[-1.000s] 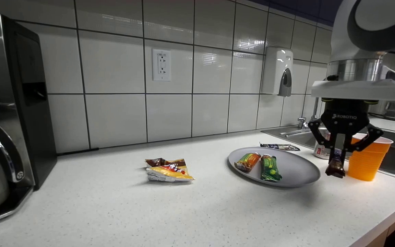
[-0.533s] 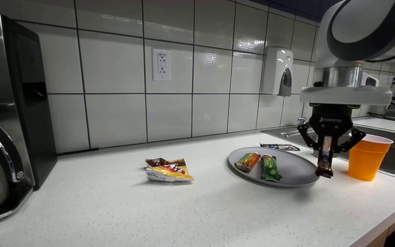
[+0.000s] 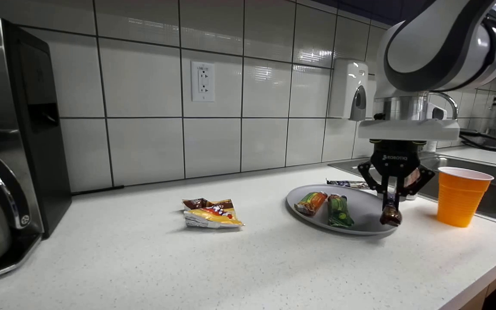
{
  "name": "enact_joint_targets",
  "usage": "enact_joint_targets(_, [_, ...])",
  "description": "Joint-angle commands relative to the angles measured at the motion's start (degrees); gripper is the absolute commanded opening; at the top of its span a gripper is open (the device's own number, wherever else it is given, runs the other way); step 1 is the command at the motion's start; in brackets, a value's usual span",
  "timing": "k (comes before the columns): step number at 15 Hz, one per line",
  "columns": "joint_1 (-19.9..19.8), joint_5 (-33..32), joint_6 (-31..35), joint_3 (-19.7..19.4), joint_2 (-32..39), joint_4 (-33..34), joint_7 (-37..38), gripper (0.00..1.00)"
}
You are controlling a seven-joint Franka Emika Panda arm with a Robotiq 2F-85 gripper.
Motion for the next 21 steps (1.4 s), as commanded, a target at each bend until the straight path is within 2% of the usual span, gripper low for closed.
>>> enact_joint_targets(1, [1.33,-0.98,-1.52,-0.89,3.11,3.57,-1.03,0.04])
enact_joint_targets(8, [3.00,-0.84,-1.56,-1.93,6.32,6.07,-0.79,0.04])
enact_joint_targets(9, [3.17,-0.76,-1.62,-2.09,6.49,6.30,-0.54,0.42])
enact_joint_targets(10, [3.28,-0.75,-1.65,-2.21,6.57,6.48,-0.73,0.43])
enact_joint_targets(17, [3.50,0.04,-2.43,-2.50,4.39,6.95,-1.54,0.94])
enact_joint_targets(18, [3.43,0.34,-2.73,-2.46,3.94,6.97,-1.99,0.99])
enact_joint_targets(21, [3.07,1.09,-4.57,-2.37,2.42,7.05,-4.19,1.00])
